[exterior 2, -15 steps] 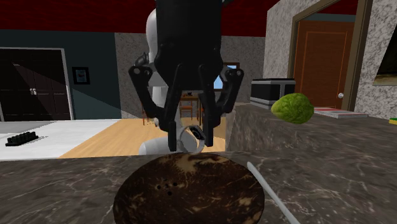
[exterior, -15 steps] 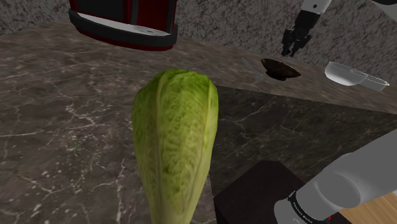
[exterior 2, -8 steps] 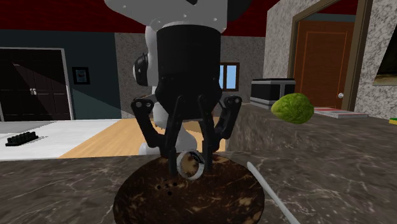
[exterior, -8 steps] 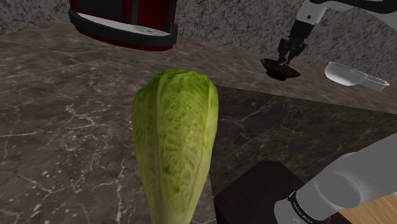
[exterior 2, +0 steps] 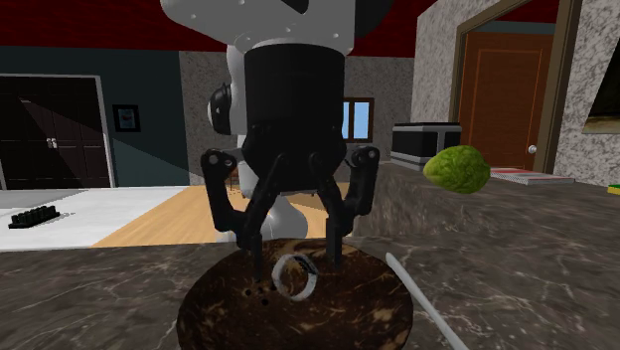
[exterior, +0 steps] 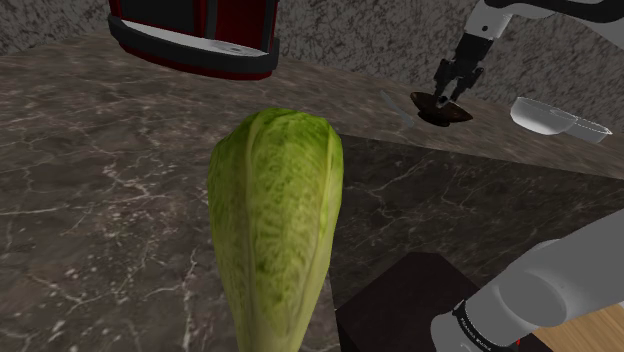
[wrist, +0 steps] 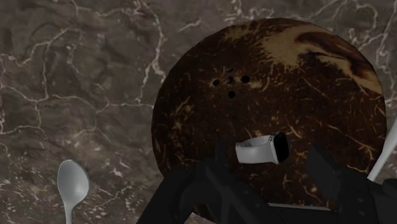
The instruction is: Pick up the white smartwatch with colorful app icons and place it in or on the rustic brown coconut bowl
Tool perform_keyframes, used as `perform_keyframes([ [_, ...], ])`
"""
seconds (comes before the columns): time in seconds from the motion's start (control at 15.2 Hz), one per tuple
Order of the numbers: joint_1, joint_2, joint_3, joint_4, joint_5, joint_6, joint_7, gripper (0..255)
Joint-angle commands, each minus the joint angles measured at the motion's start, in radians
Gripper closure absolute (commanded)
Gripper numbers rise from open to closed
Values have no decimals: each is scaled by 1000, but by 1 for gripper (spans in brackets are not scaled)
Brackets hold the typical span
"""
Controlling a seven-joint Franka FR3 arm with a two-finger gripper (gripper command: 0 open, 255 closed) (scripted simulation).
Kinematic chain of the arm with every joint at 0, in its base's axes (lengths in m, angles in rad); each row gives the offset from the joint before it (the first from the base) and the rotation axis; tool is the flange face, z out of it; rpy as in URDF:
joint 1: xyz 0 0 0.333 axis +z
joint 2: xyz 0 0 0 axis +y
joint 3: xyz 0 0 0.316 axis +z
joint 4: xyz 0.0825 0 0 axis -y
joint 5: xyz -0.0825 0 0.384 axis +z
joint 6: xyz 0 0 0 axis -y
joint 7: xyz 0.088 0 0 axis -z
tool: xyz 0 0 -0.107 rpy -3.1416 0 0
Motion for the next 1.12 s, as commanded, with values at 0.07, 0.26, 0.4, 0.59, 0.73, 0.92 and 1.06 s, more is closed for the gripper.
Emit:
perform_keyframes([
  [0.07, 0, 0, 0, 0, 0, 0, 0, 0],
  [0.26, 0, 0, 0, 0, 0, 0, 0, 0],
  [0.4, 1, 30, -2, 101, 6, -72, -6, 0],
  [0.59, 0, 63, -6, 202, 13, -140, -12, 0],
  [0.73, 0, 63, -6, 202, 13, -140, -12, 0],
  [0.92, 0, 63, -6, 202, 13, -140, -12, 0],
  [1.06, 0, 63, -6, 202, 13, -140, -12, 0],
])
